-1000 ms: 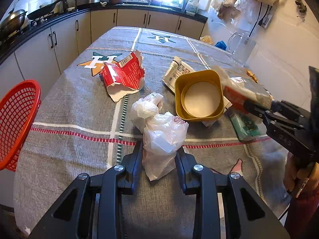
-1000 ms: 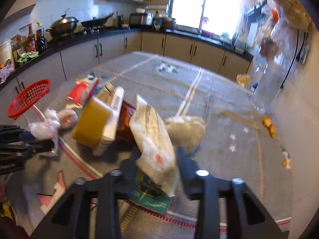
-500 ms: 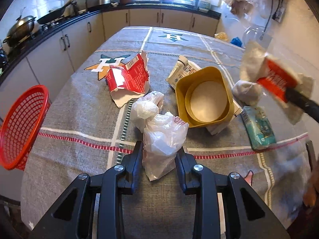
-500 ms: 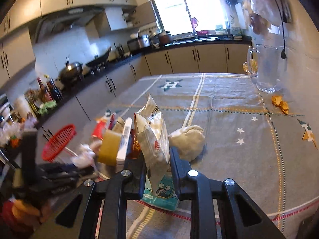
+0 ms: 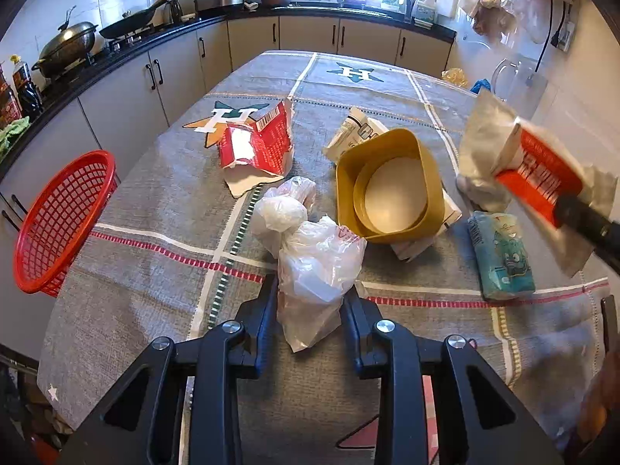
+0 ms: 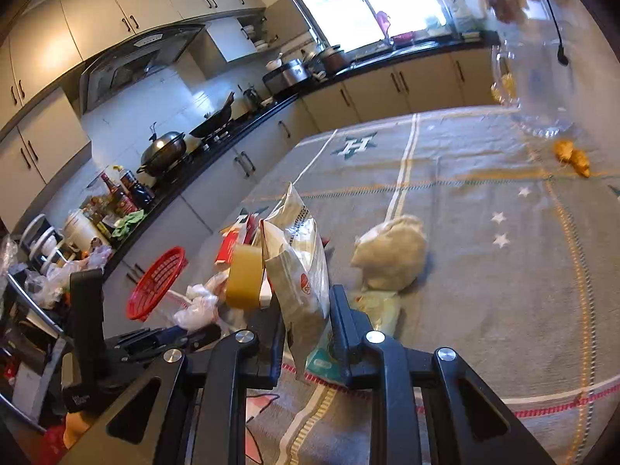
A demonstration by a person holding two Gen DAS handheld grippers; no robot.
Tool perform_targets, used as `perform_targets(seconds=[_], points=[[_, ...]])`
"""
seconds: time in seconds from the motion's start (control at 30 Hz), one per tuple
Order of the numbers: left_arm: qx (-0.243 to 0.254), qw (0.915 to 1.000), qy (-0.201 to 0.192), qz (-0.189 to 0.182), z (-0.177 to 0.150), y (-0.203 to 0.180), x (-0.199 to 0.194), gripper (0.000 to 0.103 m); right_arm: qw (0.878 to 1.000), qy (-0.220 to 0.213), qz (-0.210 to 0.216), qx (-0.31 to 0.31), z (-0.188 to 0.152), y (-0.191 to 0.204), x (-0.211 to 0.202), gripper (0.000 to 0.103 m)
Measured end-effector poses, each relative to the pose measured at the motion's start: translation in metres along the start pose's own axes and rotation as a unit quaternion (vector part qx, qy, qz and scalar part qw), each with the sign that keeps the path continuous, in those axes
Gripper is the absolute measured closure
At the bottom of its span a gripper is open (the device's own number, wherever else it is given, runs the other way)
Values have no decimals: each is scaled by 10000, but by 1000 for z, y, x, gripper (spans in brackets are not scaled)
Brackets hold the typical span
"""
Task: Collect trash
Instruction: 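Carry the plastic bags and paper bag over the red basket with both tools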
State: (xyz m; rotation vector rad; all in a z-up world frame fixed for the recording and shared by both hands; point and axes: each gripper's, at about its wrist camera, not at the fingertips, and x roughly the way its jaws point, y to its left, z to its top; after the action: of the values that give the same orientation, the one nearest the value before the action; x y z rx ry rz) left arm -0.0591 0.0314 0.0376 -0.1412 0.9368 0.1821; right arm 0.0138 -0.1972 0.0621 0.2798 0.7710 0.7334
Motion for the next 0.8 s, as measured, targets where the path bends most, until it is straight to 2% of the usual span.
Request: perform_targets(seconds=[0.2,0.3,0.33,0.4,0.6,0.8], points=[[-72,9998,-19,-165,5,11,-1,73,9998,-86,163,24,1,-3,0,79],[-71,9991,29,-415,4,19,-2,71,9997,-216,79,-91,0,-1,-2,79],[-62,9989,5,-474,2,23,-2,68,9995,-261,44,-144,1,1,-2,79],[-69,9983,-29,-575,1,29,-2,52,9992,-337,17,-225,1,5,-4,79],[188,9928,-148,-1174,3,45,0,35,9990,-374,-223,-36,8,17,-12,79],[389,9834,-93,-1769,22,64,19,30,9958,-504,-757,113,17,48,-5,79]])
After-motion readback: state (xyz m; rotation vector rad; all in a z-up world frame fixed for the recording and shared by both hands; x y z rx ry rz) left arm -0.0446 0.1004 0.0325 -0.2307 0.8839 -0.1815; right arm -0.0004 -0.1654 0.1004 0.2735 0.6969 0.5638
